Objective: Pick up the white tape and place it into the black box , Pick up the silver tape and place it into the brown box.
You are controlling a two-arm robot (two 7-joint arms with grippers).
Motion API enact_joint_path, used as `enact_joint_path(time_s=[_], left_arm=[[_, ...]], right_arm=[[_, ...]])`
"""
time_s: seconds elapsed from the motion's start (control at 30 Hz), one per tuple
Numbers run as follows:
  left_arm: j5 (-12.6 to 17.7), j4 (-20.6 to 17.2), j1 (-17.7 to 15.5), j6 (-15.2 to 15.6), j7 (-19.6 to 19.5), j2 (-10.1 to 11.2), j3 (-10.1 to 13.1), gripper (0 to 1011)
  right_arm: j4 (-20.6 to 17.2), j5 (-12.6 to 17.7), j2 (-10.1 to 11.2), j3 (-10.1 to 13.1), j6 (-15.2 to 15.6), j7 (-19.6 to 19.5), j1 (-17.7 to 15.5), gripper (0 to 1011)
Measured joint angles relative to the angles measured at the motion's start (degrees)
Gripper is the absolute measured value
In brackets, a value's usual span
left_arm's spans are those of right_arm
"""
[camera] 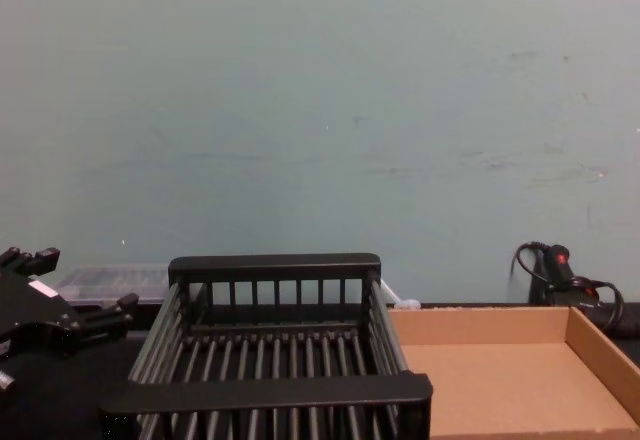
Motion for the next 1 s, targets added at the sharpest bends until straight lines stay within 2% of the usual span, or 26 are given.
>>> enact_joint_path(time_s=[0.53,1.0], left_arm=[[0.00,0.00,0.00,0.00,0.00,0.00,0.00,1001],[0.00,0.00,0.00,0.00,0.00,0.00,0.00,1002]], right_arm=[[1.71,0.82,-2.00,-0.23,4.92,5.18,0.72,1002],[3.18,0.00,-3.63,0.06,7.32,7.36,1.34,1002]])
